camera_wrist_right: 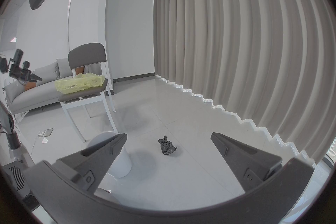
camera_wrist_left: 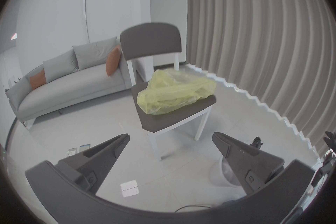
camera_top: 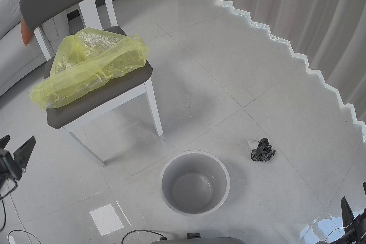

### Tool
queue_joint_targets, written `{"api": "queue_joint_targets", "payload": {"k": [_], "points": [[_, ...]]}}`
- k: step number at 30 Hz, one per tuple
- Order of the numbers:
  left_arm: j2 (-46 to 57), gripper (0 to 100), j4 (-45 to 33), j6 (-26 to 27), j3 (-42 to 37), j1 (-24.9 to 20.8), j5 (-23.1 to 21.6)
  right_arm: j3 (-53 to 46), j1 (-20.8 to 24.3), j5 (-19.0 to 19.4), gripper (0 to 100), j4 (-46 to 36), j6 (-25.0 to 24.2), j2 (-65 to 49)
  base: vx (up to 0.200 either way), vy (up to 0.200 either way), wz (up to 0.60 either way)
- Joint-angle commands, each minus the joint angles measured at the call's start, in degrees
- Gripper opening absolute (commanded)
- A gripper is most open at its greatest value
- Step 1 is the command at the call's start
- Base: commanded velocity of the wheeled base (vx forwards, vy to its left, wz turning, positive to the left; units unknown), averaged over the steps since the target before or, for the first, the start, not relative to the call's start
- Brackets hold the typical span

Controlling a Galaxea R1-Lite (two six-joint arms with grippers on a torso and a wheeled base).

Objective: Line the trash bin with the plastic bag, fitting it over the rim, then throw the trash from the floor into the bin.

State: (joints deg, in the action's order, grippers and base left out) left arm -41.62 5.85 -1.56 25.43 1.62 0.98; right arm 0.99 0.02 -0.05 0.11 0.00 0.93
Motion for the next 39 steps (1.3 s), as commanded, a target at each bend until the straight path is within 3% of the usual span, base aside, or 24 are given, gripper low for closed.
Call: {"api": "queue_joint_targets", "payload": {"k": [1, 6, 16, 23, 30, 39], "points": [[-40.91, 100, 0.48, 2.35, 20.45, 5.06, 7.29, -0.99, -0.02, 0.14, 100, 0.07, 0.18, -0.75, 0.0, 0.0, 0.0], [-49.26, 100, -0.14, 2.26, 28.71, 5.32, 10.01, -0.99, -0.02, -0.13, 100, 0.07, -0.09, -0.66, 0.0, 0.0, 0.0], [-56.47, 100, 0.21, 1.82, 35.65, 7.7, 12.3, -0.99, -0.02, -0.13, 100, 0.07, -0.26, -0.66, 0.0, 0.0, 0.0], [-58.05, 100, 0.56, -0.29, 39.08, 8.93, 11.42, -0.99, -0.02, -0.21, 100, 0.07, -0.35, -0.66, 0.0, 0.0, 0.0], [-56.73, 100, 6.37, -2.04, 38.38, 8.05, 10.19, -0.99, -0.02, -0.21, 100, 0.07, -0.44, -0.66, 0.0, 0.0, 0.0], [-53.04, 100, 6.01, -2.13, 36.97, 8.49, 6.23, -0.99, -0.02, -0.21, 100, 0.07, -0.35, -0.66, 0.0, 0.0, 0.0]]}}
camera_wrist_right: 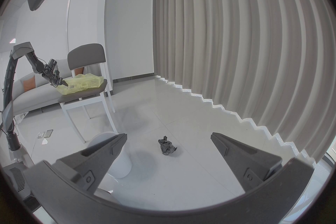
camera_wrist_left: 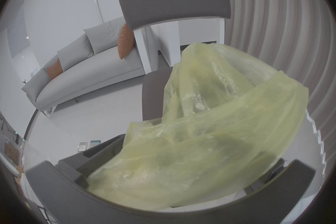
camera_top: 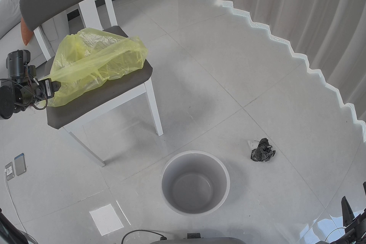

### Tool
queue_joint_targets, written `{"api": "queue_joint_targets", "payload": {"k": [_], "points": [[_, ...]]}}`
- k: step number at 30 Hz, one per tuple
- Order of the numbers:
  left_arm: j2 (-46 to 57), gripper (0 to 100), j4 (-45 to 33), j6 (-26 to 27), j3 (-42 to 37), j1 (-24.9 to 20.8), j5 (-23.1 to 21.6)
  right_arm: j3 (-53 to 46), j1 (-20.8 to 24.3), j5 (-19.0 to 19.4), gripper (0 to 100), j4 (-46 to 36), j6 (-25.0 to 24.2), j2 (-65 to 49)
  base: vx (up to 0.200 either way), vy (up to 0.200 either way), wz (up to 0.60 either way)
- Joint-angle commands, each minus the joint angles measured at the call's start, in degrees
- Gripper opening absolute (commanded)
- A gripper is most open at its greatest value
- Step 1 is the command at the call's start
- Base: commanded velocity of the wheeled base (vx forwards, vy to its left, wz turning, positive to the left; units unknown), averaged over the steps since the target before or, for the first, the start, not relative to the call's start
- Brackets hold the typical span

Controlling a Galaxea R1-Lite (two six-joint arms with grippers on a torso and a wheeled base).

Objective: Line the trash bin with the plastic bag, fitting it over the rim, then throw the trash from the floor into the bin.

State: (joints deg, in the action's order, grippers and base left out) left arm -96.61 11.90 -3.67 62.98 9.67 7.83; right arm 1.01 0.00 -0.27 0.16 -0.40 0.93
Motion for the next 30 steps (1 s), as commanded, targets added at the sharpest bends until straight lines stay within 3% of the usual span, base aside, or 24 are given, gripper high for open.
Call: {"api": "queue_joint_targets", "payload": {"k": [1, 12, 13, 26, 30], "points": [[1.69, 100, 0.06, -0.02, -0.57, 0.62, -0.62, -1.01, 0.0, 0.0, 100, 0.02, 0.05, -0.66, 0.0, 0.0, 0.0], [-0.77, 100, 0.67, -1.16, -0.66, 2.2, -0.71, -1.01, 0.0, -0.08, 100, 0.02, -0.04, -0.75, 0.0, 0.0, 0.0], [-0.77, 0, 0.67, -1.16, -0.66, 2.2, -0.71, -1.01, 0.0, -0.08, 100, 0.02, -0.04, -0.66, 0.0, 0.0, 0.0], [-0.16, 0, 2.69, -1.25, -1.98, 2.11, -0.97, -1.01, 0.0, -0.7, 100, 0.11, 0.31, -0.75, 0.0, 0.0, 0.0], [5.82, 0, 2.69, -1.34, -2.95, 0.18, -5.28, 3.47, 0.35, 2.47, 100, 4.59, -2.41, -0.4, 0.0, 0.0, 0.0]]}}
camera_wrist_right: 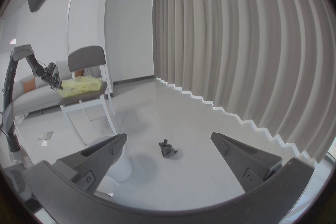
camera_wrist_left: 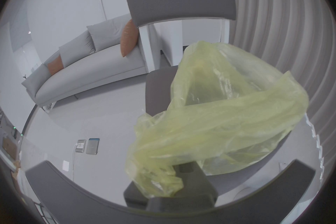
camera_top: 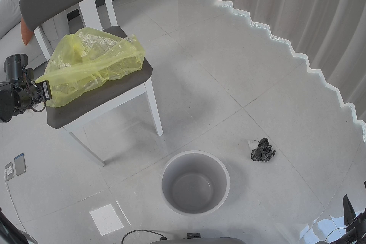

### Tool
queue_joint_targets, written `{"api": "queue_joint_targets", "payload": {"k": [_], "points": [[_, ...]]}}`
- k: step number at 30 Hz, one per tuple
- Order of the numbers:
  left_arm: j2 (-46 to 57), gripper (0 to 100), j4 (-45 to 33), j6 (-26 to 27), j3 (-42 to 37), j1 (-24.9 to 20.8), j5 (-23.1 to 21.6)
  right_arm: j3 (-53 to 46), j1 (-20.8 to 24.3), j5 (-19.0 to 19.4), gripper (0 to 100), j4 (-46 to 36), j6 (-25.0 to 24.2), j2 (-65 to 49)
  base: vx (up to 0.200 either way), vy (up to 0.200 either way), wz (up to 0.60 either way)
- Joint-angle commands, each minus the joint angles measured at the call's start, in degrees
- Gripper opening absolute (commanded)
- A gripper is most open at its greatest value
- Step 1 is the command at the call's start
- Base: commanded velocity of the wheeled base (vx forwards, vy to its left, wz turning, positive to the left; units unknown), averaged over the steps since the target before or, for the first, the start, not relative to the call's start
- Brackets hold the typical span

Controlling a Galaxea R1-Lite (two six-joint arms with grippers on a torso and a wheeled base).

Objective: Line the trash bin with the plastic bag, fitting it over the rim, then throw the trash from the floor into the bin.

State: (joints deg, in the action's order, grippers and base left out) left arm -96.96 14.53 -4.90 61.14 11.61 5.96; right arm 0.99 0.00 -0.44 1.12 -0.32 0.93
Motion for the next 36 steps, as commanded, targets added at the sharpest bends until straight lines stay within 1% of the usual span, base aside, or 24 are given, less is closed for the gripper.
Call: {"api": "queue_joint_targets", "payload": {"k": [1, 2, 3, 4, 10, 11, 12, 13, 14, 16, 17, 18, 19, 20, 21, 22, 23, 24, 27, 28, 29, 31, 33, 36], "points": [[7.67, 0, -0.03, -0.2, -1.11, -2.38, -4.91, 6.13, 0.44, 3.34, 100, 4.33, -4.52, 0.39, 0.0, 0.0, 0.0], [10.13, 0, -0.38, -0.2, -0.75, -3.52, -7.1, 9.82, 0.44, 4.57, 100, 4.06, -7.86, 2.94, 0.0, 0.0, 0.0], [11.09, 0, -0.56, -0.2, -0.67, -3.96, -7.81, 10.79, 0.35, 4.83, 100, 3.89, -8.65, 4.17, 0.0, 0.0, 0.0], [14.17, 0, -1.17, 0.15, -0.14, -6.42, -9.48, 12.81, 0.18, 4.92, 100, 3.36, -9.35, 7.86, 0.0, 0.0, 0.0], [21.91, 0, -11.46, 0.07, 6.01, -20.92, -9.83, 16.15, 0.35, 5.89, 100, 3.89, -8.12, 19.2, 0.0, 0.0, 0.0], [23.22, 0, -12.95, -0.02, 7.07, -25.58, -9.74, 17.82, 0.44, 6.06, 100, 3.89, -8.3, 21.84, 0.0, 0.0, 0.0], [24.01, 0, -13.04, 0.07, 7.07, -29.1, -9.48, 19.14, 0.44, 6.06, 100, 3.98, -8.47, 23.95, 0.0, 0.0, 0.0], [24.54, 0, -13.04, 0.07, 6.98, -31.03, -9.48, 19.84, 0.44, 6.06, 100, 3.98, -8.56, 25.09, 0.0, 0.0, 0.0], [25.6, 0, -13.04, -0.02, 6.8, -35.16, -9.48, 21.6, 0.44, 6.06, 100, 3.98, -8.65, 27.73, 0.0, 0.0, 0.0], [26.39, 0, -12.86, -0.11, 6.8, -38.94, -9.56, 23.71, 0.44, 5.98, 100, 4.42, -8.65, 30.89, 0.0, 0.0, 0.0], [26.48, 0, -12.86, -0.11, 6.8, -39.12, -9.56, 23.8, 0.44, 5.98, 100, 4.42, -8.65, 31.07, 0.0, 0.0, 0.0], [27.0, 0, -12.25, -0.11, 6.8, -41.84, -9.56, 25.29, 0.44, 5.98, 100, 5.03, -8.56, 33.0, 0.0, 0.0, 0.0], [27.0, 0, -12.25, -0.11, 6.8, -41.84, -9.56, 25.29, 0.44, 5.98, 100, 5.03, -8.56, 33.0, 0.0, 0.0, 0.0], [28.06, 0, -11.1, -0.28, 6.72, -45.79, -9.56, 26.96, 0.44, 6.06, 100, 5.29, -8.47, 35.64, 0.0, 0.0, 0.0], [28.06, 0, -11.1, -0.28, 6.72, -45.79, -9.56, 26.96, 0.44, 6.06, 100, 5.29, -8.47, 35.64, 0.0, 0.0, 0.0], [28.67, 0, -10.93, -0.11, 6.54, -49.66, -9.48, 28.28, 0.44, 6.06, 100, 5.29, -8.12, 38.36, 0.0, 0.0, 0.0], [28.76, 0, -10.93, 0.07, 6.54, -50.1, -9.48, 28.37, 0.53, 6.15, 100, 5.21, -8.03, 38.71, 0.0, 0.0, 0.0], [29.02, 0, -11.37, 0.68, 6.36, -53.0, -9.39, 28.72, 0.88, 6.33, 100, 5.29, -7.94, 40.73, 0.0, 0.0, 0.0], [29.11, 0, -13.39, 4.81, 6.8, -57.13, -9.65, 29.51, 1.67, 6.77, 100, 5.29, -8.03, 43.19, 0.0, 0.0, 0.0], [29.11, 0, -15.5, 8.24, 6.98, -58.36, -9.83, 30.04, 1.93, 6.85, 100, 5.29, -8.3, 44.25, 0.0, 0.0, 0.0], [29.02, 0, -18.22, 11.4, 7.07, -59.07, -10.0, 30.83, 2.02, 6.85, 100, 5.29, -8.47, 45.57, 0.0, 0.0, 0.0], [28.85, 0, -20.42, 13.51, 7.16, -59.68, -10.09, 31.44, 2.2, 6.85, 100, 5.29, -8.47, 46.45, 0.0, 0.0, 0.0], [27.62, 0, -24.64, 18.52, 7.68, -62.14, -10.09, 32.76, 3.52, 6.85, 100, 5.38, -8.3, 48.82, 0.0, 0.0, 0.0], [26.21, 0, -26.84, 21.78, 8.12, -63.46, -10.0, 34.08, 5.71, 6.77, 100, 5.38, -8.38, 50.58, 0.0, 0.0, 0.0]]}}
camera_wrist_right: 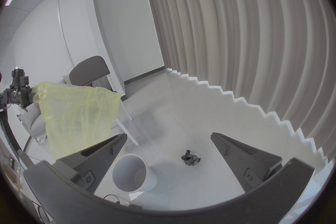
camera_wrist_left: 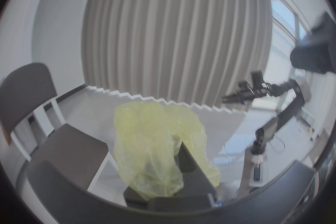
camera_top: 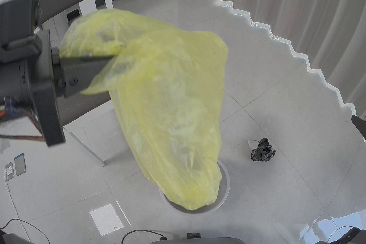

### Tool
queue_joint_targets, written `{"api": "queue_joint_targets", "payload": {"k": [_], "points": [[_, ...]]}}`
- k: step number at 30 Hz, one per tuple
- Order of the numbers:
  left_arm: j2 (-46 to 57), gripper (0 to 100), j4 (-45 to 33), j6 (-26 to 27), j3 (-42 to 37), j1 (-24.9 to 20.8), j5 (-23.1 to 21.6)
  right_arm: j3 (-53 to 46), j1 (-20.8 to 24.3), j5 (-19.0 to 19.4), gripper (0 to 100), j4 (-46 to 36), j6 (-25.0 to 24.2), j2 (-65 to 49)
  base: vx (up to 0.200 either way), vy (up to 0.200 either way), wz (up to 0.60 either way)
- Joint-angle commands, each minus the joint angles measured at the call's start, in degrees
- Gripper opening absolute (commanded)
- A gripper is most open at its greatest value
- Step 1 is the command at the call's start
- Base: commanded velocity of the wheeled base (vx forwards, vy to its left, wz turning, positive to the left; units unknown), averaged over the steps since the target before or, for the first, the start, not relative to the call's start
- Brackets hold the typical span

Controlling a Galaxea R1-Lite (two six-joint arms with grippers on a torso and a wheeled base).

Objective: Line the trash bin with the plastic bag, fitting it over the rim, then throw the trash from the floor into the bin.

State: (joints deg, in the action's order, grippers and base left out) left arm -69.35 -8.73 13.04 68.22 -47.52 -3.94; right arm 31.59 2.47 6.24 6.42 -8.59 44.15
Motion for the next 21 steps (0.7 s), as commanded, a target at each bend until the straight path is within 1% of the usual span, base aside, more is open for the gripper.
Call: {"api": "queue_joint_targets", "payload": {"k": [1, 3, 4, 5, 7, 9, 12, 15, 17, 18, 21], "points": [[-2.37, 0, -4.81, 6.73, 1.22, -4.69, -0.11, 4.19, 4.38, 0.09, 100, 0.08, -0.11, 8.67, 0.0, 0.0, 0.0], [-3.6, 0, -5.86, 10.77, 1.57, -4.6, -0.11, 4.71, 5.17, 0.17, 100, 0.26, -0.02, 10.6, 0.0, 0.0, 0.0], [-3.68, 0, -5.86, 11.39, 1.57, -4.51, -0.11, 4.8, 5.26, 0.17, 100, 0.34, 0.07, 10.95, 0.0, 0.0, 0.0], [-4.83, 0, -5.42, 14.2, 1.83, -4.42, -0.63, 4.98, 5.61, 0.17, 100, 1.22, 0.16, 12.54, 0.0, 0.0, 0.0], [-5.88, 0, -5.42, 15.34, 2.97, -4.34, -1.78, 4.98, 6.4, 0.17, 100, 2.8, 0.16, 14.56, 0.0, 0.0, 0.0], [-6.76, 0, -5.33, 15.34, 3.94, -4.34, -2.48, 4.89, 7.37, 0.17, 100, 5.18, -0.19, 16.93, 0.0, 0.0, 0.0], [-7.99, 0, -5.33, 15.43, 6.05, -4.51, -2.13, 4.27, 7.81, 0.26, 100, 8.69, -0.28, 19.83, 0.0, 0.0, 0.0], [-9.57, 0, -5.25, 15.26, 8.69, -4.6, -1.6, 2.69, 8.25, 0.53, 100, 9.66, -0.28, 20.71, 0.0, 0.0, 0.0], [-9.93, 0, -5.16, 15.26, 9.65, -4.51, -1.34, 1.55, 8.95, 1.32, 100, 9.66, -0.19, 20.45, 0.0, 0.0, 0.0], [-10.28, 0, -5.16, 15.17, 10.88, -4.51, -1.16, -0.74, 9.74, 3.16, 100, 9.75, -0.11, 19.92, 0.0, 0.0, 0.0], [-10.28, 0, -5.25, 15.17, 12.29, -4.86, -1.16, -3.9, 10.01, 5.45, 100, 9.75, 0.24, 17.54, 0.0, 0.0, 0.0]]}}
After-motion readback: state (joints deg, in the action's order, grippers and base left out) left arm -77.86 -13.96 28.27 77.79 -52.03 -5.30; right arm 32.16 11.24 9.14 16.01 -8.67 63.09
